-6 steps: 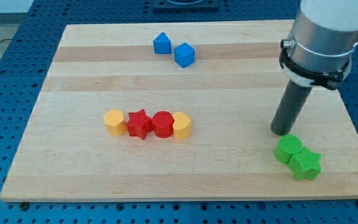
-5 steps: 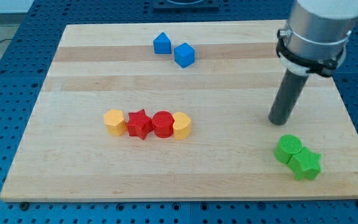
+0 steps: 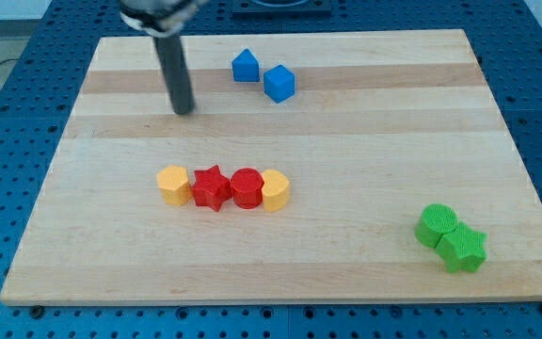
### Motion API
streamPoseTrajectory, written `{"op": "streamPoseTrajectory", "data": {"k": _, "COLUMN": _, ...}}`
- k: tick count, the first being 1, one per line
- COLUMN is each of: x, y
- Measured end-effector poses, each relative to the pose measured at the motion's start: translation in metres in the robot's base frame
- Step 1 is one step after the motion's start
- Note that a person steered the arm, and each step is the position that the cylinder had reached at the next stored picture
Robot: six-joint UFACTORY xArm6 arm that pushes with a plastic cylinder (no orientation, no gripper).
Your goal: Move the blue triangle towards top right of blue cube
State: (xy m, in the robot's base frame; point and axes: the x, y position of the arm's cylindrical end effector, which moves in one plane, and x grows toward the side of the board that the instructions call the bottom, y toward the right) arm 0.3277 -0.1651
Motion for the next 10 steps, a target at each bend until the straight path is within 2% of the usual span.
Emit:
{"op": "streamPoseTrajectory", "data": {"k": 1, "x": -0.06, "y": -0.005}}
{"op": "streamPoseTrajectory", "data": {"k": 2, "x": -0.072, "y": 0.033}}
{"op": "streamPoseTrajectory", "data": {"k": 3, "x": -0.066, "y": 0.091}}
{"op": "streamPoseTrajectory", "data": {"k": 4, "x": -0.042, "y": 0.157}}
{"op": "streamPoseTrajectory", "data": {"k": 5, "x": -0.027, "y": 0.196}}
{"op": "streamPoseTrajectory", "data": {"k": 6, "x": -0.047, "y": 0.179}}
{"op": "streamPoseTrajectory", "data": {"k": 7, "x": -0.069, "y": 0.136}}
{"op": "streamPoseTrajectory", "data": {"k": 8, "x": -0.042, "y": 0.083}}
{"op": "streamPoseTrajectory", "data": {"k": 9, "x": 0.023, "y": 0.074}}
{"op": "streamPoseTrajectory", "data": {"k": 10, "x": 0.043, "y": 0.124}}
